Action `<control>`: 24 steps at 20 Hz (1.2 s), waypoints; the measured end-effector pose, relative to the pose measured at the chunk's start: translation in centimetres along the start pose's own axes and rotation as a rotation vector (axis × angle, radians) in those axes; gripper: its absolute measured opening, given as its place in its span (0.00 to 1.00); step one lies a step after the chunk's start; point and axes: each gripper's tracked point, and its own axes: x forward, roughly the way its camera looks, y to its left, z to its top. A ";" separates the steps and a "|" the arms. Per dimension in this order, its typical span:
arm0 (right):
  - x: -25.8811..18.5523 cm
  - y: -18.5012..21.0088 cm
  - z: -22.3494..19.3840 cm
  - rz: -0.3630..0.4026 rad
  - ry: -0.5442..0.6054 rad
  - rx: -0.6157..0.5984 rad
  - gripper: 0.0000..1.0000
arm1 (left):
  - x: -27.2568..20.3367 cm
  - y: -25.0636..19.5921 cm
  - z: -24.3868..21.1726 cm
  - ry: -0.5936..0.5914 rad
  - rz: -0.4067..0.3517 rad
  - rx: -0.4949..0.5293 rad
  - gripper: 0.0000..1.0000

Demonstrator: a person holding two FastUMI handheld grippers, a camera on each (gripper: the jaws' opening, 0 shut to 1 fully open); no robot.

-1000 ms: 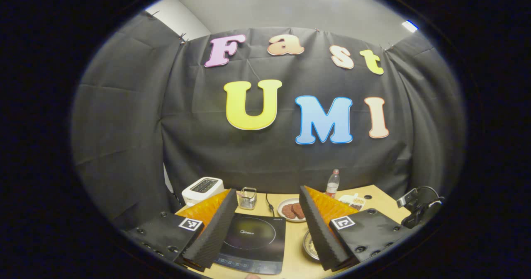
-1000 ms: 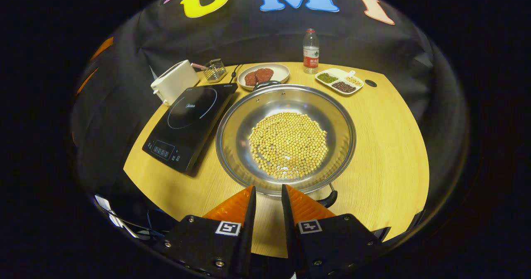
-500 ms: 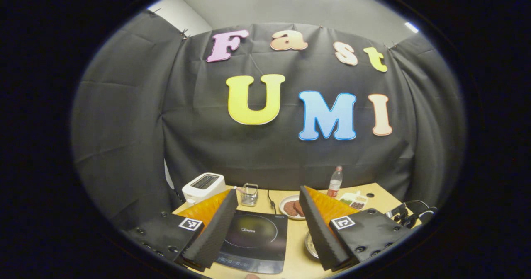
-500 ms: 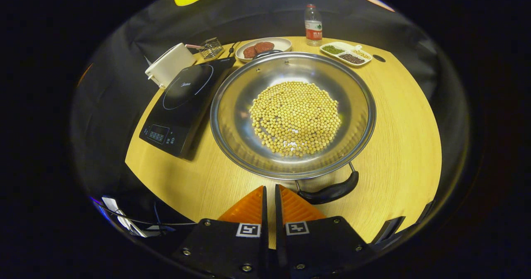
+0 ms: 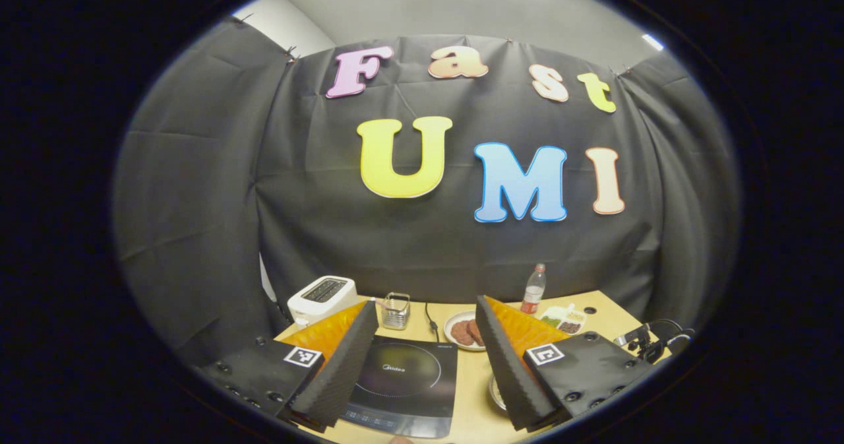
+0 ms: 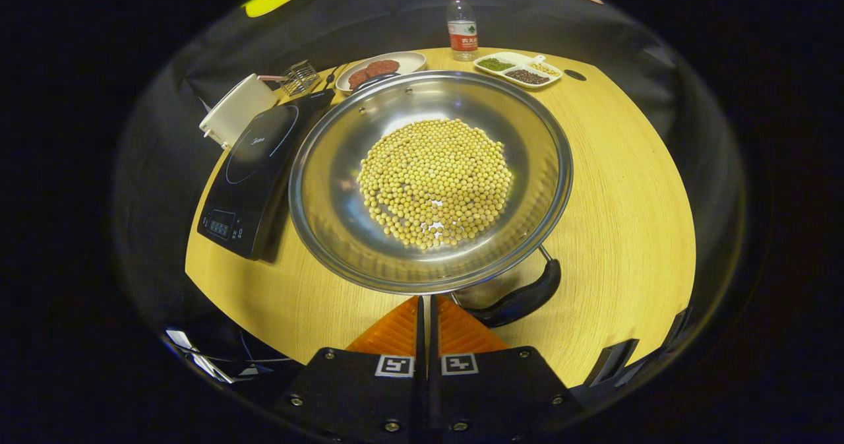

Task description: First push the handle of the pot to place it horizontally, then grasp the pot with both hands and set it on the induction cooktop.

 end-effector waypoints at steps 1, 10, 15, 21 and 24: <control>0.1 -0.5 0.1 -0.001 0.004 0.014 0.01 | 0.0 -0.1 -0.1 0.006 -0.004 -0.003 0.95; 0.3 -5.6 1.0 -0.101 -0.019 0.041 0.01 | 0.1 -0.5 0.1 0.017 -0.039 0.005 0.97; 0.6 -8.6 1.8 -0.152 -0.029 0.071 0.01 | 0.0 -0.5 0.0 0.034 -0.044 0.020 0.97; 0.7 -11.6 3.1 -0.165 -0.040 0.151 0.01 | 0.3 -1.0 0.0 0.033 -0.039 0.034 0.95; 0.8 -12.7 4.0 -0.171 -0.049 0.176 0.01 | 0.3 -1.3 -0.3 0.039 -0.042 0.035 0.95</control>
